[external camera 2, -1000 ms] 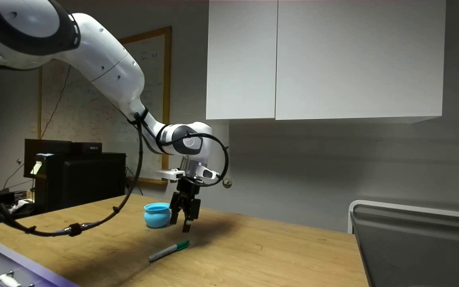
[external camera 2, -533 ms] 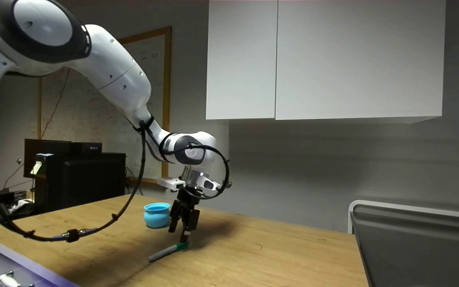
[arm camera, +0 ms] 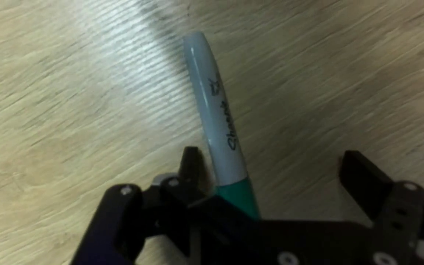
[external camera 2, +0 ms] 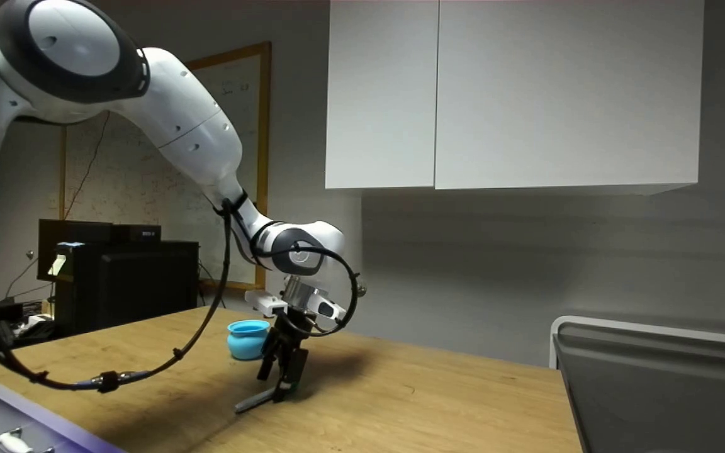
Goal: Pick the marker and put it in the cup
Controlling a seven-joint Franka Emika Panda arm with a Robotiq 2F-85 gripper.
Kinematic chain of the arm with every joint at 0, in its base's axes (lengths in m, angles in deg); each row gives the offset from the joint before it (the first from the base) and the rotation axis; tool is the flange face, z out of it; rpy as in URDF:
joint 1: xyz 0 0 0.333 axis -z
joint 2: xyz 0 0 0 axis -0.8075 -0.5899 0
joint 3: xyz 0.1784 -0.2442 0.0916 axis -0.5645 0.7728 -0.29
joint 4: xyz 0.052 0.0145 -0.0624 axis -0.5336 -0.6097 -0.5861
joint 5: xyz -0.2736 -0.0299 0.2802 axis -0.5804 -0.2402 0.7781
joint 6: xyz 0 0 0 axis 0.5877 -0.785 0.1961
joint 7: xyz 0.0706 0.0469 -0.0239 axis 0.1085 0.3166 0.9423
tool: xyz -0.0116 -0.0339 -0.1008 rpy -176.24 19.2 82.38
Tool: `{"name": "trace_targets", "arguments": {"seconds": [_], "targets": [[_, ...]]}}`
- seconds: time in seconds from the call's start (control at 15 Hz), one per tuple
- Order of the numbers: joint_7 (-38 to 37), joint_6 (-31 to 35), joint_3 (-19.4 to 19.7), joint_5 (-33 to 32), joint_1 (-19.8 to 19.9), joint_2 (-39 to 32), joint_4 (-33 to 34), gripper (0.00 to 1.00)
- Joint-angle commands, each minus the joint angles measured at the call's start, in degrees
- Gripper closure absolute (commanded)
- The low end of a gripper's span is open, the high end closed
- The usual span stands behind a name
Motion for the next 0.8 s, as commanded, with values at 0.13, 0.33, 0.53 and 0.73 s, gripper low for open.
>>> {"name": "trace_targets", "arguments": {"seconds": [0.13,0.33,0.53,0.73], "targets": [[2.7,2.7,0.6,2.3,0.8,0.5,-2.9,0.32],[2.4,2.7,0.6,2.4,0.7,1.7,-3.6,0.56],[2.1,2.5,0.6,2.0,0.6,2.8,-4.1,0.79],[1.4,2.1,0.7,1.3,0.4,4.3,-4.5,0.97]]}}
